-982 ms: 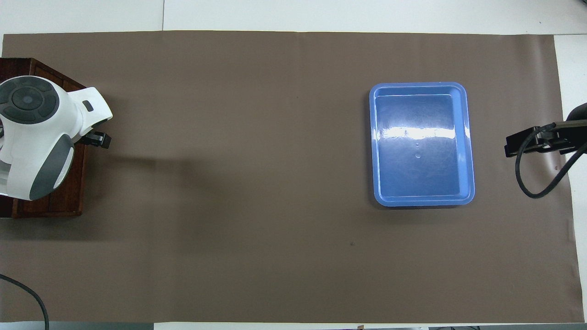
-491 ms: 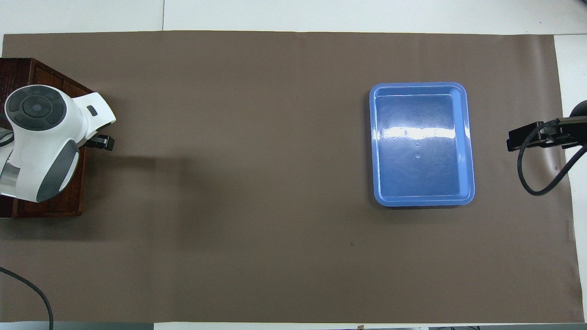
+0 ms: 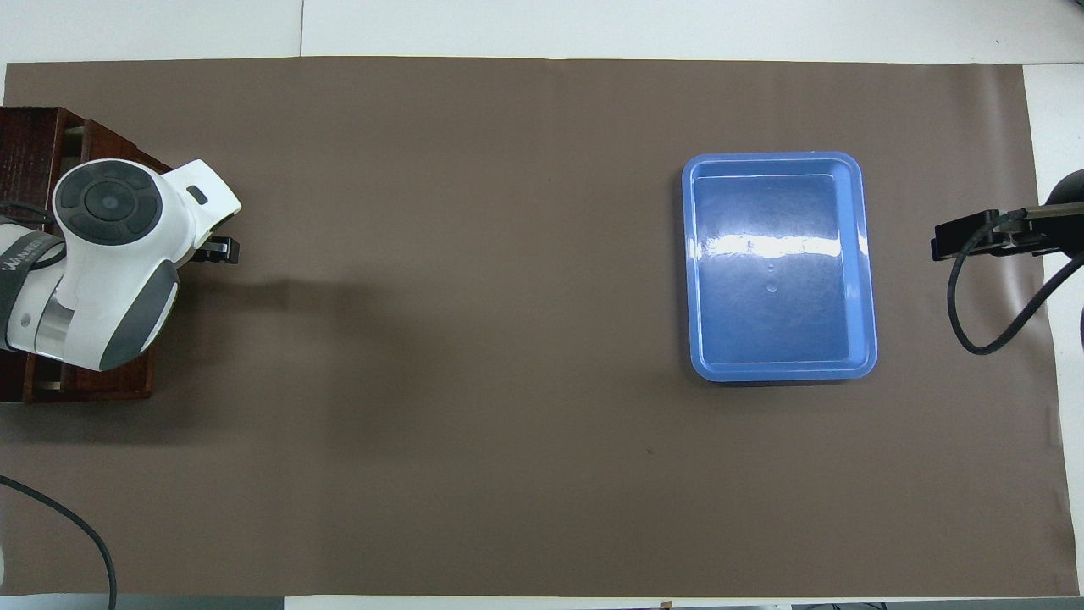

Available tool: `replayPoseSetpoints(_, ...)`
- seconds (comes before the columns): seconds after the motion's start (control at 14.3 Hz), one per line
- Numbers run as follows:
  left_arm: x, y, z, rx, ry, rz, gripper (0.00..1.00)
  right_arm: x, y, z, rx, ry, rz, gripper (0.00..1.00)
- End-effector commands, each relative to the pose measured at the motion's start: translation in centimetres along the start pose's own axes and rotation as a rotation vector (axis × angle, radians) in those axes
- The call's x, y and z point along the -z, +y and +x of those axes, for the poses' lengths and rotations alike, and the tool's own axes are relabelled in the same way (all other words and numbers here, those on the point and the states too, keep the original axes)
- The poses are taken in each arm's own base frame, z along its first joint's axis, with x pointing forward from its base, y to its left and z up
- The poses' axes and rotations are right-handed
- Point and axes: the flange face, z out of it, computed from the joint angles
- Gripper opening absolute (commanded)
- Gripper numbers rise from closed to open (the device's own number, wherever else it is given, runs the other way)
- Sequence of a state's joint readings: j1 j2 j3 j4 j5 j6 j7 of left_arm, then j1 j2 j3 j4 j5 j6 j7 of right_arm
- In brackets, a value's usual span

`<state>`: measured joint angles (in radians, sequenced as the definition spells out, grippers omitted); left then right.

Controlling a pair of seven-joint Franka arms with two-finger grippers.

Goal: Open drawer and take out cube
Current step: 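Pull the drawer open with the left gripper while the right gripper rises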

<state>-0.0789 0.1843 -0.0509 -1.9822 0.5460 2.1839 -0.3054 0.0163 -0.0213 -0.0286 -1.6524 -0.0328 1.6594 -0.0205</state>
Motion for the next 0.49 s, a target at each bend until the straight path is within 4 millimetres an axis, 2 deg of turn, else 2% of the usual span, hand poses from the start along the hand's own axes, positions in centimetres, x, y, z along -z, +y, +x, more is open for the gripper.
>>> replayPoseSetpoints(0.0, 0.6, 3.7, 0.8, 0.034, 0.01, -0.06, 1.0, -0.1, 0.4, -0.4, -0.164, 0.025, -0.004, 1.0)
replayPoseSetpoints(0.14, 2.1, 5.3, 1.1, 0.048, 0.007, -0.093, 1.0, 0.0, -0.4, -0.4, -0.387, 0.026, 0.0, 1.0)
replayPoseSetpoints(0.21, 2.7, 5.9, 1.2, 0.065, 0.005, -0.103, 1.0, -0.3, -1.1, -0.6, -0.462, 0.018, -0.001, 0.95)
replayPoseSetpoints(0.28, 2.8, 6.6, 1.3, 0.076, 0.004, -0.107, 1.0, -0.7, -2.0, -0.8, -0.532, 0.014, 0.003, 0.95)
replayPoseSetpoints(0.42, 3.7, 8.0, 1.3, 0.086, -0.005, -0.117, 1.0, -0.7, -2.8, -0.6, -0.697, 0.054, 0.022, 0.97)
